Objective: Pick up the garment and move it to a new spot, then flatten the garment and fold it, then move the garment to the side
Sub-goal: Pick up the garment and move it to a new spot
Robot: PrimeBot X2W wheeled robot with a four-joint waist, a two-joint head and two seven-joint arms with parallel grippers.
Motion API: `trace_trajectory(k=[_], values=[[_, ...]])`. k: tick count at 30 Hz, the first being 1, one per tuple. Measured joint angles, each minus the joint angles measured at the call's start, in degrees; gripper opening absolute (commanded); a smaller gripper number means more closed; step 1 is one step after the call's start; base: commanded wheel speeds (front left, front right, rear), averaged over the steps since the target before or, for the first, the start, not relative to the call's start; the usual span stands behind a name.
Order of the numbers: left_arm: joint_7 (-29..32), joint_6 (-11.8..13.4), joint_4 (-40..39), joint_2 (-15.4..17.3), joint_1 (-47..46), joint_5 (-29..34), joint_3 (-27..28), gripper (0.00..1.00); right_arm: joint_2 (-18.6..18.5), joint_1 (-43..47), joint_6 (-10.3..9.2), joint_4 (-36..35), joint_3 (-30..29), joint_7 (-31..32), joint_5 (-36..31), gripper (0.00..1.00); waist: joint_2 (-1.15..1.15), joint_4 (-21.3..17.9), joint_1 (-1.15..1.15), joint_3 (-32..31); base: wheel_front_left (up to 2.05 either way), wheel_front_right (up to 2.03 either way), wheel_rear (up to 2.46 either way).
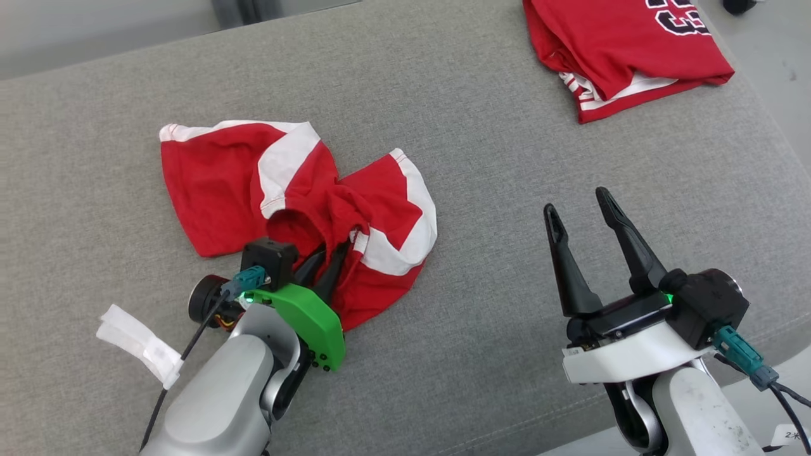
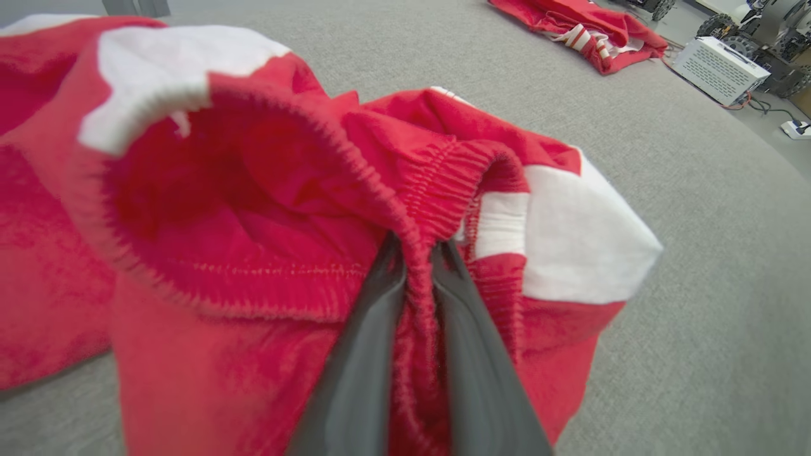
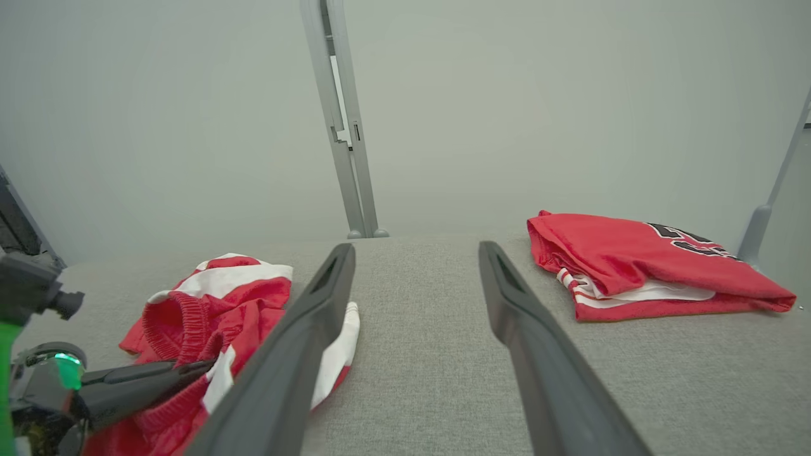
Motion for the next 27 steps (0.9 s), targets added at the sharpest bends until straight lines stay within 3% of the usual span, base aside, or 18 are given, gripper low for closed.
trace_trajectory(k=[1,10,20,27], values=[[-1.29,0.0,0.86,-0.35,-0.14,0.31,-0.09,1.0,-0.01,-0.01,0.0,0.13,0.04,0.0,-0.01,1.0,0.0,0.28,0.0,-0.35,0.0,0.0,0.0],[-8.96,3.8,0.09,-1.08,2.33,0.96,3.47,1.0,-0.33,1.94,0.0,1.67,1.12,0.0,0.1,1.0,0.0,2.77,0.0,-5.46,0.0,0.0,0.0],[-9.77,9.53,-14.72,-0.07,17.61,4.97,14.55,1.0,-0.13,5.82,0.0,3.58,1.25,0.0,0.55,1.0,0.0,7.01,0.0,-12.69,0.0,0.0,0.0],[-9.78,9.28,-24.64,-3.39,29.28,11.7,23.7,1.0,0.22,7.44,0.0,3.55,0.03,0.0,0.15,1.0,0.0,9.67,0.0,-16.11,0.0,0.0,0.0]])
